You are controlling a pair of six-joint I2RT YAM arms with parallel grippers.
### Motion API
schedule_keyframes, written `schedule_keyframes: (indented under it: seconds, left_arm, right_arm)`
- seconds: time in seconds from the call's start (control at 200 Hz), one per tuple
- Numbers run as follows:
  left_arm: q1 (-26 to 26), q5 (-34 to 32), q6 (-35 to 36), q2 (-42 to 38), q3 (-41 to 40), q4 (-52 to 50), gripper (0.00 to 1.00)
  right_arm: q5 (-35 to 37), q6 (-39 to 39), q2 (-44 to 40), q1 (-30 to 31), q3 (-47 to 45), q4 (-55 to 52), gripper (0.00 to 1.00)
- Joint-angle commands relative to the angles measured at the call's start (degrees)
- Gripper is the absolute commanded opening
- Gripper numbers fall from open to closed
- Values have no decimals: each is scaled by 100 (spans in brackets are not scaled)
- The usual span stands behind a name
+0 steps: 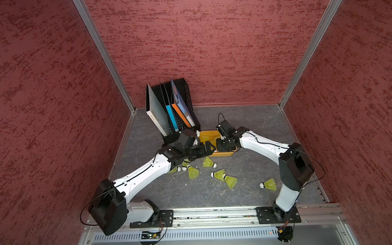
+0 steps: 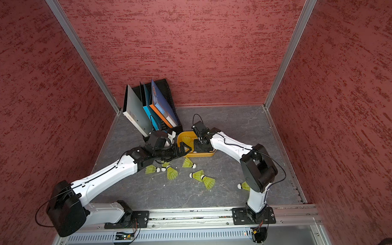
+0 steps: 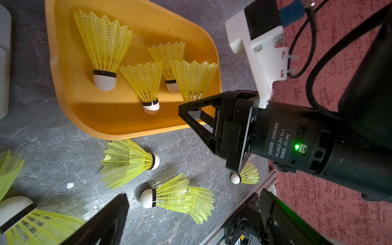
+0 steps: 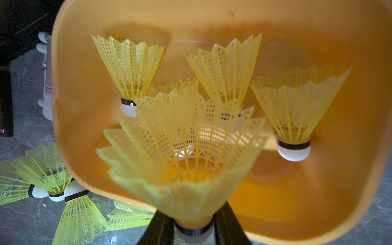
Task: Put the shuttlecocks into the storage box
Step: Place the shuttlecock in the storage box.
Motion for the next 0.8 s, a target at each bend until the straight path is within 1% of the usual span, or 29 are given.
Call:
schedule_keyframes:
  seconds: [0.0,0.135,0.396,0.796]
  left_arm:
    - [35,-39,106,-91,32,-79,100]
    - [19,-38,97,-77,43,-67,100]
    - [-11,-30,84,-3,69,-15,100]
    - [-25,-78,101,-13,19,-62,100]
  right_arm:
    - [236,111,32,-48,150,68,21]
    - [369,120,-70,-87,54,28,21]
    - [237,80,-41,-127,-7,123,21]
    - [-59,93,413,-127,234,132,21]
